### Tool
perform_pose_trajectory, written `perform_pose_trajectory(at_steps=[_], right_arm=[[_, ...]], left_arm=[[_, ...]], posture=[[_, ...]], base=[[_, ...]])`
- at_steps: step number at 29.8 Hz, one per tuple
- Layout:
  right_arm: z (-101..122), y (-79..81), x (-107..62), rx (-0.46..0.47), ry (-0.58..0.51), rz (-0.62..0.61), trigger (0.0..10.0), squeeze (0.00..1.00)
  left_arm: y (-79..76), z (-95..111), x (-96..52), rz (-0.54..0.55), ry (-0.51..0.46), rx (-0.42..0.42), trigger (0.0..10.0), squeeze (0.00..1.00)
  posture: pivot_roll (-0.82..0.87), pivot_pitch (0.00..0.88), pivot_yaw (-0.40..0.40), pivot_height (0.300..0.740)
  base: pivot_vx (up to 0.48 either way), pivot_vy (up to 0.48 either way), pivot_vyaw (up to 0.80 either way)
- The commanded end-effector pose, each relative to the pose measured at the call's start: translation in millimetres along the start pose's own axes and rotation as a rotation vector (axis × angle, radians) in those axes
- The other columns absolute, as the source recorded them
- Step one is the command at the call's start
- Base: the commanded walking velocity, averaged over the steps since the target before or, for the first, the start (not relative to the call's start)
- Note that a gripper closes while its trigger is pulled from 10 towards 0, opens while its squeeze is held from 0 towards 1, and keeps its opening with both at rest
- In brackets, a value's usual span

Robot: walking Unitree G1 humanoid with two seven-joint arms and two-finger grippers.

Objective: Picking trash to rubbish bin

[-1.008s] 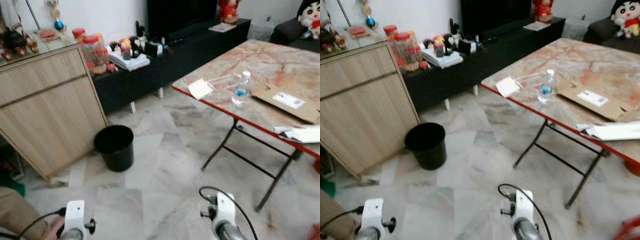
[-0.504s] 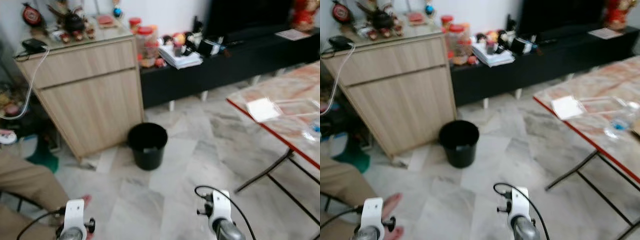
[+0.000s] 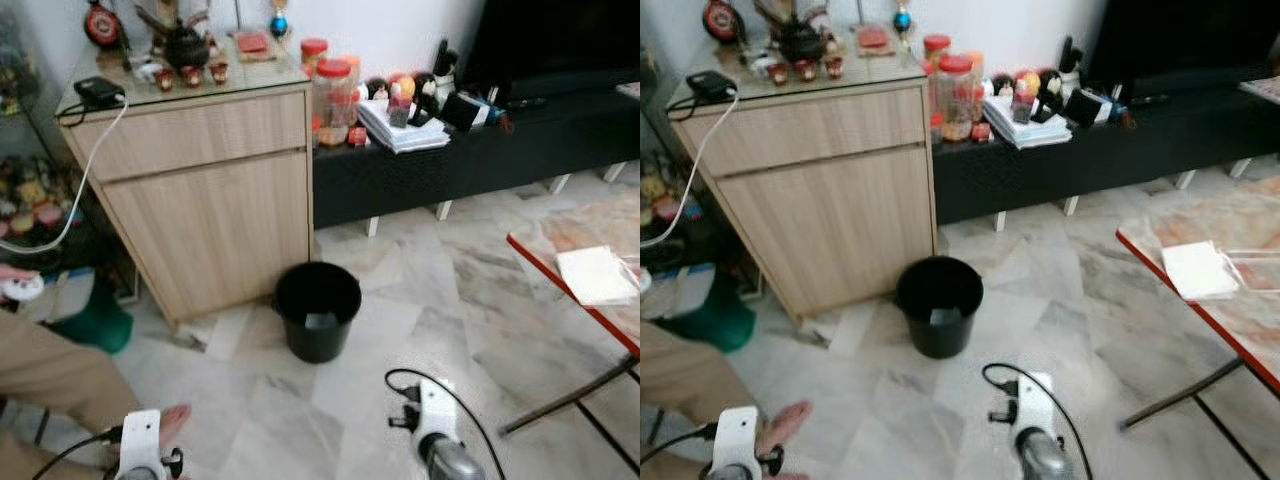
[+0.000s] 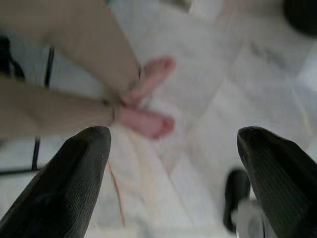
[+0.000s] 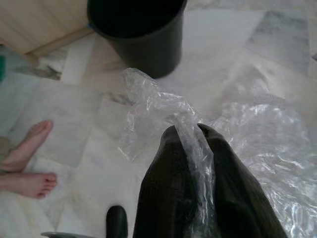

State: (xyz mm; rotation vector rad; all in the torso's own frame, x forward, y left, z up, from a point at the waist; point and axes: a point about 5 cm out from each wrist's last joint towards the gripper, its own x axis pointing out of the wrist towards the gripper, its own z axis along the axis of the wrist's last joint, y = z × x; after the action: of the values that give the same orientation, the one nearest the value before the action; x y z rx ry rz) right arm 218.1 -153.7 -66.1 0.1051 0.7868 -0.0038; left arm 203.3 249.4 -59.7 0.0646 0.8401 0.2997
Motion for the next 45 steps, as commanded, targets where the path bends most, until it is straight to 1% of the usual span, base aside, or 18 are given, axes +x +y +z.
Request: perform_pose_trajectory(at_steps=[1, 3, 6, 8, 10, 24, 29, 33, 38, 41, 42, 45], right_arm=[[-4.9, -12.3, -2.5, -0.01, 0.016, -0.031, 10.0, 0.0], [-4.9, -12.3, -2.5, -0.01, 0.016, -0.031, 10.0, 0.0], [-2.3, -11.6, -2.0, -0.03, 0.002, -0.025, 10.0, 0.0], [-1.8, -11.2, -1.7, -0.015, 0.004, -0.029, 10.0, 0.0], [-1.3, -11.3, -1.6, 0.012, 0.0, -0.033, 10.0, 0.0], [2.0, -9.2, -0.9, 0.022, -0.018, -0.016, 10.0, 0.0], [2.3, -9.2, -0.9, 0.021, -0.021, -0.015, 10.0, 0.0], [2.6, -7.8, -0.8, -0.012, -0.023, -0.002, 10.0, 0.0], [4.3, -6.0, -0.4, -0.02, -0.033, 0.003, 10.0, 0.0], [6.0, -5.5, 0.0, -0.01, -0.04, 0.003, 10.0, 0.0], [7.0, -6.1, 0.1, 0.008, -0.046, -0.001, 10.0, 0.0], [7.4, -6.4, 0.2, 0.004, -0.045, 0.0, 10.0, 0.0]], left_arm=[[-7.4, 0.8, 0.1, -0.015, 0.002, -0.007, 10.0, 0.0], [-7.4, 0.9, 0.2, -0.015, 0.002, -0.007, 10.0, 0.0], [-7.7, 1.9, 0.3, -0.015, -0.001, -0.009, 10.0, 0.0], [-8.1, 2.8, 0.5, -0.018, -0.004, -0.009, 10.0, 0.0], [-8.2, 3.0, 0.5, -0.018, -0.005, -0.009, 10.0, 0.0], [-8.6, 6.4, 1.1, -0.02, -0.015, -0.014, 10.0, 0.0], [-8.6, 6.5, 1.1, -0.021, -0.014, -0.011, 10.0, 0.0], [-9.0, 6.5, 1.1, -0.02, -0.014, -0.012, 10.0, 0.0], [-8.7, 6.6, 1.1, -0.018, -0.016, -0.013, 10.0, 0.0], [-8.7, 6.7, 1.1, -0.02, -0.016, -0.012, 10.0, 0.0], [-8.9, 6.9, 1.1, -0.021, -0.017, -0.011, 10.0, 0.0], [-9.2, 6.9, 1.2, -0.023, -0.017, -0.01, 10.0, 0.0]], posture=[[0.02, 0.0, 0.02, 0.74], [0.02, 0.0, 0.02, 0.74], [0.02, 0.0, 0.02, 0.74], [0.02, 0.0, 0.019, 0.74], [0.02, 0.0, 0.019, 0.74], [0.02, 0.013, 0.016, 0.74], [0.02, 0.013, 0.018, 0.74], [0.02, 0.011, 0.015, 0.74], [0.03, 0.007, 0.016, 0.74], [0.03, 0.007, 0.016, 0.74], [0.03, 0.007, 0.016, 0.74], [0.02, 0.0, 0.021, 0.74]], base=[[0.379, 0.0, 0.0], [0.379, 0.0, 0.0], [0.379, 0.0, 0.8], [0.381, 0.0, 0.6], [0.379, 0.0, 0.0], [0.379, 0.0, 0.0], [0.378, 0.0, 0.0], [0.377, 0.0, 0.0], [0.378, 0.0, 0.69], [0.375, 0.0, 0.75], [0.371, 0.0, 0.0], [0.37, 0.0, 0.0]])
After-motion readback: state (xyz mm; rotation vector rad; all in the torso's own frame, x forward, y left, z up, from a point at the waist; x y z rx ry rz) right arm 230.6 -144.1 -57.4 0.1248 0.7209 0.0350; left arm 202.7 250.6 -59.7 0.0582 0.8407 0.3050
